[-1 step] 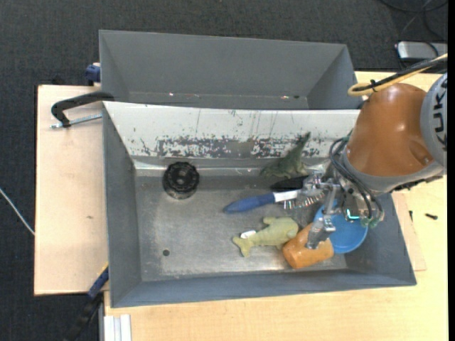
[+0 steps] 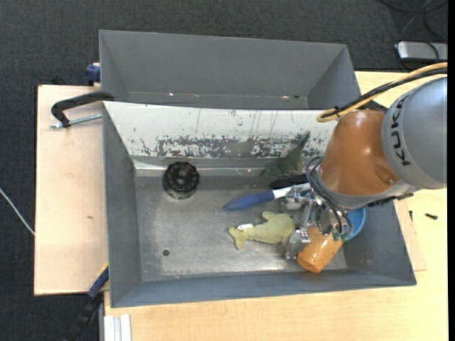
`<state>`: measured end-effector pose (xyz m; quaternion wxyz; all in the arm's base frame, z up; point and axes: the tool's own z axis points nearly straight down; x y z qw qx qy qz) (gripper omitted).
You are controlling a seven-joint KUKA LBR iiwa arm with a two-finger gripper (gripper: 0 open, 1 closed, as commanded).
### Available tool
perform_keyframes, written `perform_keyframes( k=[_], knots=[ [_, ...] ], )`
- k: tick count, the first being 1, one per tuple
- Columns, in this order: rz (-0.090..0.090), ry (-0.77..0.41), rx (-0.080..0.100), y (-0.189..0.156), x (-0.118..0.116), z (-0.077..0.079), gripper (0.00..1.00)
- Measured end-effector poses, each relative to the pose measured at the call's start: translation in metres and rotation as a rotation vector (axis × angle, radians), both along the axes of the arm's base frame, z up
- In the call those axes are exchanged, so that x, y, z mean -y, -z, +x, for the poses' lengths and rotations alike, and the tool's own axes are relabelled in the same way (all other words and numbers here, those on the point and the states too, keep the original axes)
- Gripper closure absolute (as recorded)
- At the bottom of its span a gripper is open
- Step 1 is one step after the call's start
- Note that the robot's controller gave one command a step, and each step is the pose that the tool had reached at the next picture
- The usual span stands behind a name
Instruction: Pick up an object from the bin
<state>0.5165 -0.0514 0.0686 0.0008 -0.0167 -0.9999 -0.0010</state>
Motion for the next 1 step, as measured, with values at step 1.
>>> perform_keyframes(
  k=[1],
  knots=[
    [-0.002, 0.0, 0.008, -0.0037, 0.0008, 0.0021, 1.0]
  ],
)
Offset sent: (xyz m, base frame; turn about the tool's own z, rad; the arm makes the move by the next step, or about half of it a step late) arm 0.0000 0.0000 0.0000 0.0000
